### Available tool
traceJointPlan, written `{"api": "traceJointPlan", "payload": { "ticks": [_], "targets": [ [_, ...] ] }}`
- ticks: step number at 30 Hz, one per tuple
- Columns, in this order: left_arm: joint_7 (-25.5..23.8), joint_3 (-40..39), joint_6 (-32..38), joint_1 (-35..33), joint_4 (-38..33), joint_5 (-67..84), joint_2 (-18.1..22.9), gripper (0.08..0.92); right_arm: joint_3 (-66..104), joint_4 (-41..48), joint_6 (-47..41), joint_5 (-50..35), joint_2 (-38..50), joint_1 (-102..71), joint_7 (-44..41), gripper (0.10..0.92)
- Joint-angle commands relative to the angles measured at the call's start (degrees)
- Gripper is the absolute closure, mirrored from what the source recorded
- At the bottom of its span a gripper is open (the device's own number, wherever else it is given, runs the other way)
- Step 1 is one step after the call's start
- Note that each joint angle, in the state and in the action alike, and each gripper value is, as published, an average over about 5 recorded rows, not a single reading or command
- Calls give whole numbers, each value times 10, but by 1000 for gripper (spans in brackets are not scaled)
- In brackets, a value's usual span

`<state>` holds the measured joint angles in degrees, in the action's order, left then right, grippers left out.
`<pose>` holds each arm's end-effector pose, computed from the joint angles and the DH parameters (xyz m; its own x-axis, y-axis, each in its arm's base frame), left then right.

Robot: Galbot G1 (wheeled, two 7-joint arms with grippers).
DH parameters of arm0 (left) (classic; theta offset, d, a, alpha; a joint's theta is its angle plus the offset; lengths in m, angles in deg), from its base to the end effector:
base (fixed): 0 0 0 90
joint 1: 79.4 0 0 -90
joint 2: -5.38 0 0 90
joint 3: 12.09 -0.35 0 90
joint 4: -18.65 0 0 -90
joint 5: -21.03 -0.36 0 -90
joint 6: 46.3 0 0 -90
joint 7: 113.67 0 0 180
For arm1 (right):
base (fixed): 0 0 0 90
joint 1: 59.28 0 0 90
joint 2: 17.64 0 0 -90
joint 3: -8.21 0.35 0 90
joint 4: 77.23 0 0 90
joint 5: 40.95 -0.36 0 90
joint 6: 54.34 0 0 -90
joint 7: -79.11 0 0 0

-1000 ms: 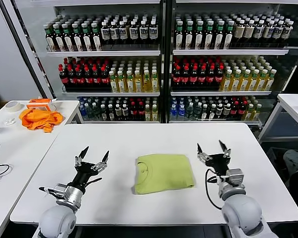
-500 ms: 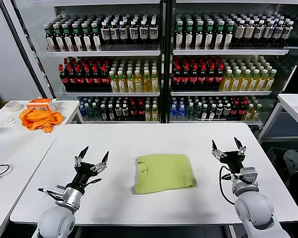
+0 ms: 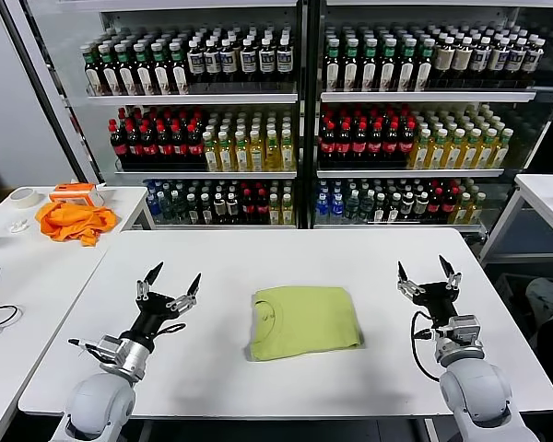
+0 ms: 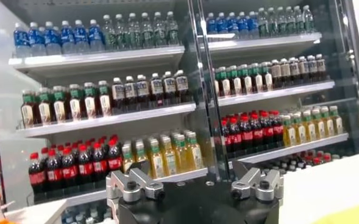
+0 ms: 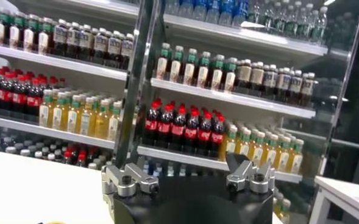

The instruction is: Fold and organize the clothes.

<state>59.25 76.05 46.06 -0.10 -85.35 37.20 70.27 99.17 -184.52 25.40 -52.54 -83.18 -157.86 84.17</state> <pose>0.2980 0.1013 -0.3035 -0.9655 0.2567 -0.0450 0.2477 0.9576 0.1473 0.3072 -0.1059 -0.2676 -0.9996 0.0164 0.0228 0.0109 0.9743 -0.2252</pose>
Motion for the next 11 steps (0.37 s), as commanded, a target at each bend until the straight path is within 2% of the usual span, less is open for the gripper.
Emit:
{"api": "traceJointPlan", "payload": {
  "ticks": [1, 7, 11],
  "targets": [
    [-3, 0, 4, 10, 6, -34, 1, 177, 0, 8, 22, 25, -4, -2, -6, 203],
    [33, -7, -17, 10, -8, -48, -4, 177, -2, 10, 26, 31, -7, -3, 5, 203],
    [33, -8, -22, 10, -13, -42, -7, 177, 2, 9, 25, 27, -4, -6, 6, 203]
  ]
}}
